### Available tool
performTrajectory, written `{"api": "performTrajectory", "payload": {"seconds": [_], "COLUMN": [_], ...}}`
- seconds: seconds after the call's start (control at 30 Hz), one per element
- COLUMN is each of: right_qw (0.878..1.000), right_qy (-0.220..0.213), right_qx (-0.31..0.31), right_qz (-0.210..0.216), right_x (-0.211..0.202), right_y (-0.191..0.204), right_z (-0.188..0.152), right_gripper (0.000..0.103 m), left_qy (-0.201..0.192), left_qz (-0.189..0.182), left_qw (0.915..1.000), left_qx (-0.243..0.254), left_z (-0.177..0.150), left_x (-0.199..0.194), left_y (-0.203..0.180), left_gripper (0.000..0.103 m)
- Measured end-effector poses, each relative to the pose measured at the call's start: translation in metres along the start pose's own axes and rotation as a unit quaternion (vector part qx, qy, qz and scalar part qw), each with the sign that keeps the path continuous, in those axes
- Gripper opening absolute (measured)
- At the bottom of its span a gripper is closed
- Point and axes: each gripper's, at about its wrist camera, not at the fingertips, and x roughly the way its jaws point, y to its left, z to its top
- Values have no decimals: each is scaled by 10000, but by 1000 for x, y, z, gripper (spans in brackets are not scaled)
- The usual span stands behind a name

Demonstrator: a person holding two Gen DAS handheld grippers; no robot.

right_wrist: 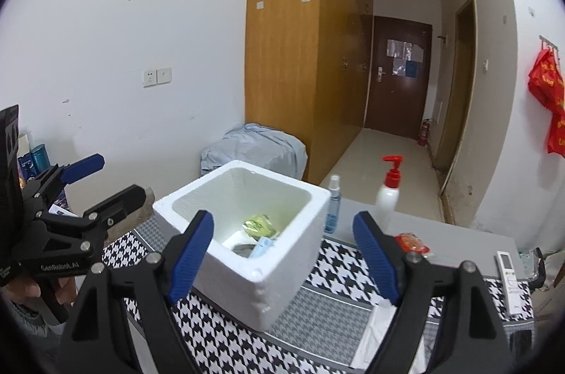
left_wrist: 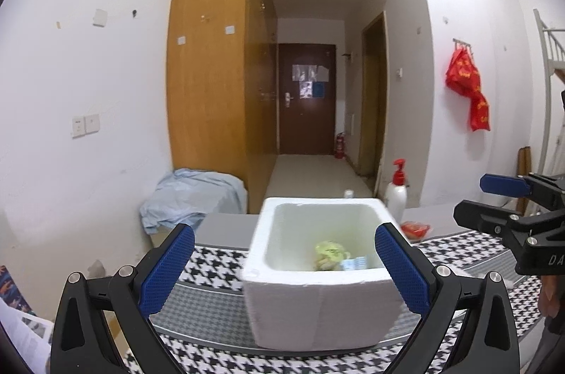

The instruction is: Organize soft objects

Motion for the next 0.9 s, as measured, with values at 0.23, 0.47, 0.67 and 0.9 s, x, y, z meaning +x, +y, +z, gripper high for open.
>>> {"api": "performTrajectory", "payload": {"seconds": [0.23,0.47,0.67,0.9], "right_qw": [9992,9975,9952,9922], "right_qy": [-179,-221,-244,-234], "right_qx": [197,348,460,595], "right_qz": [-299,-580,-823,-1071], "right_x": [-29,-47,-64,-79], "right_y": [-22,-41,-55,-72], "right_z": [-6,-16,-24,-34], "right_gripper": [96,101,101,101], "left_qy": [-100,-148,-130,-84], "left_qz": [-296,-579,-830,-1130], "left_qw": [9995,9979,9959,9925], "left_qx": [104,259,331,460], "left_z": [6,10,13,12], "left_x": [-3,-4,-1,0], "left_y": [-24,-49,-68,-95], "left_gripper": [102,102,102,102]}}
